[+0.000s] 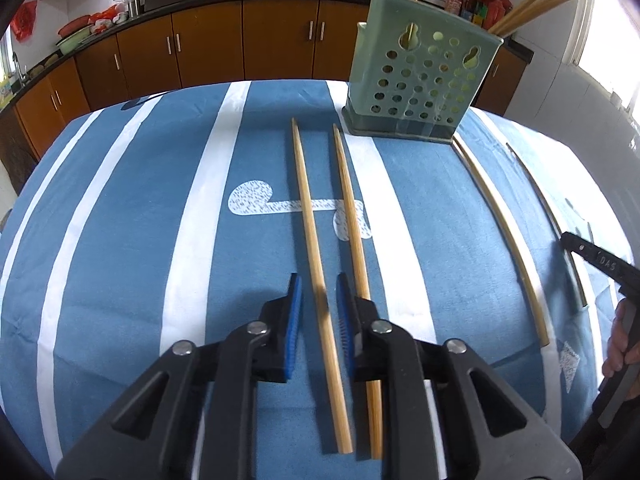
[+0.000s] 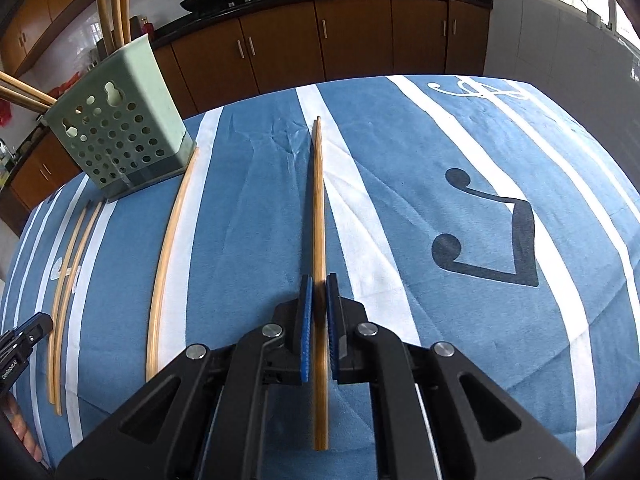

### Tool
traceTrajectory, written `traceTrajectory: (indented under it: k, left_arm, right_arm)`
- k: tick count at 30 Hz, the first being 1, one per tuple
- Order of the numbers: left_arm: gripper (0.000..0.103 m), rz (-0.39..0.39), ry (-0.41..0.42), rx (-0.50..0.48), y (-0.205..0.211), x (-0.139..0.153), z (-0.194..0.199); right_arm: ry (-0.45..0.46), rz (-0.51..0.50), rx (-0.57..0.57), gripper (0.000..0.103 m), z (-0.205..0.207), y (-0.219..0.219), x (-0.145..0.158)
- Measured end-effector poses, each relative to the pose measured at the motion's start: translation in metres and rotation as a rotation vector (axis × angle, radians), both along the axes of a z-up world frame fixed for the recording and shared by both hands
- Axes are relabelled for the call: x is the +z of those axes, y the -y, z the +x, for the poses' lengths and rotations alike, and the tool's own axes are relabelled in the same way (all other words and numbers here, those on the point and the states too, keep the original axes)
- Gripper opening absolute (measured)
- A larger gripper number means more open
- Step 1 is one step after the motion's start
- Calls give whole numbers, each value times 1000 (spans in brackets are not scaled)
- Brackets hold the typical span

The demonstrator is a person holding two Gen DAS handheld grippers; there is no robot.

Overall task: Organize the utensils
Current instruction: 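Grasp a chopstick with the right tool while the left tool grasps one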

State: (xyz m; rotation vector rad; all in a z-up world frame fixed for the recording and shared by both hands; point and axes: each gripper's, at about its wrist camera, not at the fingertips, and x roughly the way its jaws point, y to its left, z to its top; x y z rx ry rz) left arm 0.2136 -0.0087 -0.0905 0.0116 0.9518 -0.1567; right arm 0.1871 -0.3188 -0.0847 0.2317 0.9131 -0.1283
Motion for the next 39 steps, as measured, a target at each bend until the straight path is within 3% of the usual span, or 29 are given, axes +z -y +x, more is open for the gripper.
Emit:
traceTrajectory:
  k: [6,13,17,22,31,39]
  left_arm:
    - [8,33,6,29,-3,-4,4]
    - [8,24,6,129,-41,-3,26]
    - [9,10,17,124,-48,-3,29]
    - [11,45,58,107,-43,-5,24]
    - [12,35,55,107,-43,-6,23]
    - [12,-17,50,110,-50,-5,25]
  right_arm:
    - [2,1,23,8,1,-8,0]
    - [18,0,82,8,2,-17,0]
    - [19,-12,101,8,2,-23,-3]
    - [31,-18,107,8,1,-24,-3]
    - [44,-51,115,9,-1,-28,-4]
    - [45,-48,115,9,-1,-28,-4]
